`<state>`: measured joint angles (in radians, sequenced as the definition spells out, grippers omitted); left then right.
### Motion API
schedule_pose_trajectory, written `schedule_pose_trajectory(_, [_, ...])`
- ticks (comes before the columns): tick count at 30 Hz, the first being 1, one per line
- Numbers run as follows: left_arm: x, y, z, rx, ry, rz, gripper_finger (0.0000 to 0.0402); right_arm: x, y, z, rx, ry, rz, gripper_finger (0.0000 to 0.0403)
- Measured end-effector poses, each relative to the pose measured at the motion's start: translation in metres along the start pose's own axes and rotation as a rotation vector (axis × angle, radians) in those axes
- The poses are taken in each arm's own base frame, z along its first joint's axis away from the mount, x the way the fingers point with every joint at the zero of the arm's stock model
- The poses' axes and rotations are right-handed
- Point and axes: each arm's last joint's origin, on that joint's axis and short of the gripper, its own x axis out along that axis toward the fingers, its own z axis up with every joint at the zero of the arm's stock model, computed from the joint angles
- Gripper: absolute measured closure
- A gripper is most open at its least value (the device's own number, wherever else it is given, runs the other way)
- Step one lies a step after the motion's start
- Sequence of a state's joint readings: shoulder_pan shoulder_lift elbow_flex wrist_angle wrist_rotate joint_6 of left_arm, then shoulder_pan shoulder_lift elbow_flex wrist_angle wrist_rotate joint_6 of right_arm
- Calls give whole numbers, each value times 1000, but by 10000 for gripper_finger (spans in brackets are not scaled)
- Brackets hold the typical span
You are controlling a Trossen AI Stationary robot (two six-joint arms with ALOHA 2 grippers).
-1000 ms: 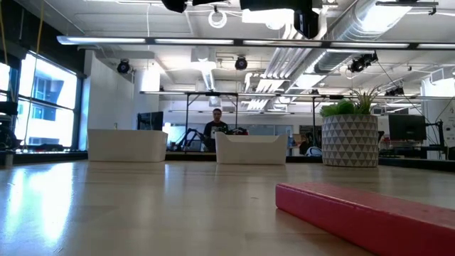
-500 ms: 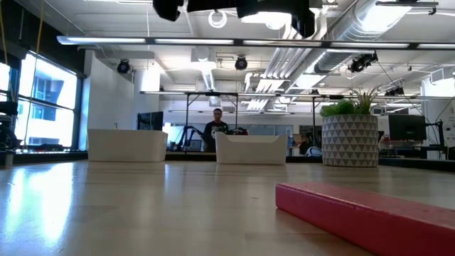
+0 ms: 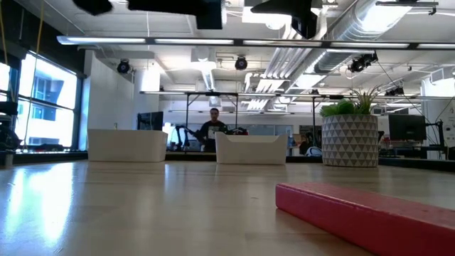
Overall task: Sort & place blocks by color
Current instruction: Put the blue block into the transparent bin
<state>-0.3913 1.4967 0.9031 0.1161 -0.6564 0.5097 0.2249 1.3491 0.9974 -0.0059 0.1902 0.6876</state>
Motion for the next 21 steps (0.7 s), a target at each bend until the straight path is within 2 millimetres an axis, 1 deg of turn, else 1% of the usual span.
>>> schedule_pose_trajectory(5, [-18,-20,7,-47,-4,-24,295,0,-1,-2,-19,18,-9,206])
schedule_pose_trajectory(8, [-29,-28,9,-75,0,-42,295,0,-1,-2,-44,22,-3,206])
schedule_pose_trajectory(10, [-35,-32,10,-87,36,-50,295,0,-1,-2,-47,25,0,206])
schedule_pose_trajectory(14, [-50,-30,22,-140,120,-90,295,0,0,-2,-92,32,14,206])
schedule_pose_trajectory(18, [-65,-29,30,-238,188,-147,295,0,0,-1,-139,32,31,206])
schedule_pose_trajectory(21, [-79,-32,33,-265,225,-172,295,0,1,-1,-150,31,33,206])
